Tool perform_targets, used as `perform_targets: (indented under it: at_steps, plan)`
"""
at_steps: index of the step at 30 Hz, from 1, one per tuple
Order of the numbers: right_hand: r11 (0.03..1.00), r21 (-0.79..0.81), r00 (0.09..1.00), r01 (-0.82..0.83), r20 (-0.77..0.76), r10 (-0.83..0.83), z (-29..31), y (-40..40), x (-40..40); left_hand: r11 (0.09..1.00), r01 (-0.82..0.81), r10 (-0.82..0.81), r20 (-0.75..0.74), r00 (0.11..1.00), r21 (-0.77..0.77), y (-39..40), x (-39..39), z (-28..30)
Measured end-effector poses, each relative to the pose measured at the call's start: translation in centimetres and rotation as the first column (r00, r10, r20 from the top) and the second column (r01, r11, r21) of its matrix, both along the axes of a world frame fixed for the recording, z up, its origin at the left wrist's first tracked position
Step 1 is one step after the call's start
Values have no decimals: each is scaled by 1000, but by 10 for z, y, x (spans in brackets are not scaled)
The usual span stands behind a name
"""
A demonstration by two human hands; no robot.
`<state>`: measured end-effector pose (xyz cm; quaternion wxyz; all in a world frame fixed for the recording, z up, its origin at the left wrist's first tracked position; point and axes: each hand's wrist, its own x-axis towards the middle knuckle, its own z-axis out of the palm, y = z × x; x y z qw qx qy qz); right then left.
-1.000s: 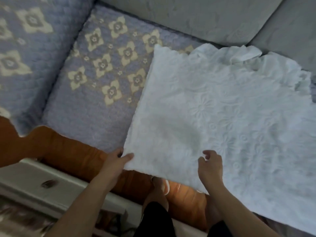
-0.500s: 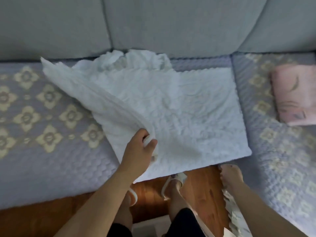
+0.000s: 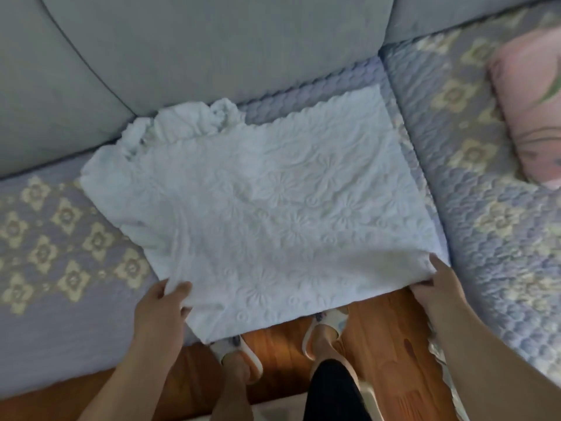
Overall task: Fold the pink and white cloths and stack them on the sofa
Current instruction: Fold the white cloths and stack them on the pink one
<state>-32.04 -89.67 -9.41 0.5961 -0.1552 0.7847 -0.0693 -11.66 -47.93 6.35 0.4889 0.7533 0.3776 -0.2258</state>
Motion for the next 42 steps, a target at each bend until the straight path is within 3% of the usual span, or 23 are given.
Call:
perform_targets:
  at_steps: [4,7,10,13,17,20,23,29,32,38,42]
  plan:
    - [998,-31,985,61,166,-55,19,-19,15,977,-213,210,98,973,26,20,12,51]
    - [994,-91,986,-57,153,71,115,17,64,968,-253,251,144,957,-9,37,24,97]
    - [926,-308,945,-217,173,279,201,73,103,975,-217,223,190,956,-50,55,30,137]
    - [772,-525,818,-358,224,531,269,144,131,980,-183,197,233,952,-81,73,37,175]
    - [475,-699,622,-534,55,781,331,243,161,974,-17,76,260,963,-224,87,29,220]
    - [236,-797,448,-556,-48,893,382,331,174,941,150,-50,311,949,-305,84,17,256]
    - [70,-839,284,-540,-104,953,409,407,173,894,266,-120,380,917,-359,87,12,284]
    - [-43,-904,408,-425,-234,882,446,431,178,828,418,-237,441,865,-374,125,16,320]
    - [-79,-916,396,-394,-247,884,463,442,175,794,474,-283,459,842,-381,131,11,333]
    - [-162,-932,425,-325,-297,855,476,461,167,779,425,-196,466,863,-460,138,1,350]
    - [-151,-940,428,-305,-277,860,487,471,165,774,391,-144,463,875,-498,142,1,358]
